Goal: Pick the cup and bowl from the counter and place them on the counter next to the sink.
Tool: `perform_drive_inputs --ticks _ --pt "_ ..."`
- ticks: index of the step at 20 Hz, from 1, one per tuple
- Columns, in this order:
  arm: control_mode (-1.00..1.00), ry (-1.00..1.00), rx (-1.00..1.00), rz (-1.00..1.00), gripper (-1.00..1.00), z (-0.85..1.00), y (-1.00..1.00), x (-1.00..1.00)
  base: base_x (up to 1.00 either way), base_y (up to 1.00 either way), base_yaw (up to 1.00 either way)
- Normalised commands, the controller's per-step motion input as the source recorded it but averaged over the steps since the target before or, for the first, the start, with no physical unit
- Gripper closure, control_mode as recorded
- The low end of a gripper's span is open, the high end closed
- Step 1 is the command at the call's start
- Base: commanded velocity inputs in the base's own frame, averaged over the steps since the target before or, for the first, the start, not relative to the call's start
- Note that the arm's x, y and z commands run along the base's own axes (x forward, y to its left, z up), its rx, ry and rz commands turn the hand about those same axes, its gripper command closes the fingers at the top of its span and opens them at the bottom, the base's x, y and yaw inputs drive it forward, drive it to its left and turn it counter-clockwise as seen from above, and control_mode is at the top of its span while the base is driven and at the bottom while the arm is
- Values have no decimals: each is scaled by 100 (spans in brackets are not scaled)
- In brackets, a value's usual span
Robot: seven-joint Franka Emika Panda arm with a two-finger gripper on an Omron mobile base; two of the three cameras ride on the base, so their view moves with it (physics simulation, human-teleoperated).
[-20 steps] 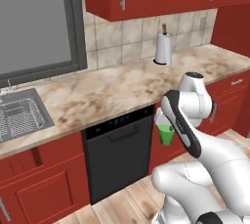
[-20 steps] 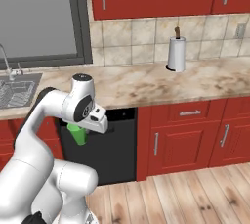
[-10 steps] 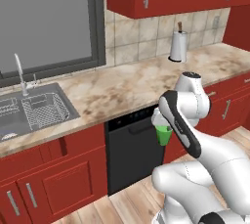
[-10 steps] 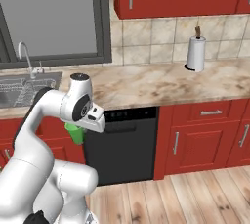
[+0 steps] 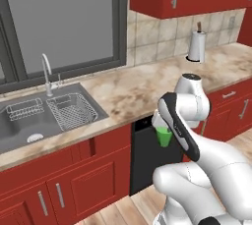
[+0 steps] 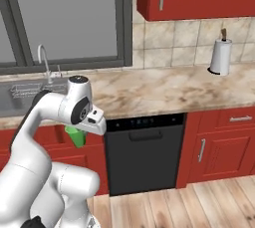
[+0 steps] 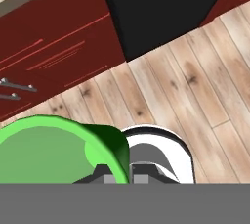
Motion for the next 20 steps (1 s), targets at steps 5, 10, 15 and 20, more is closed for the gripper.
perform_drive_inputs --ticks 5,10,15,20 --pt "100 0 0 0 100 0 0 0 41 17 0" --pt "100 0 0 0 100 0 0 0 75 22 2" --pt "100 0 0 0 100 0 0 0 82 0 17" --pt "100 0 0 0 100 0 0 0 40 -7 21"
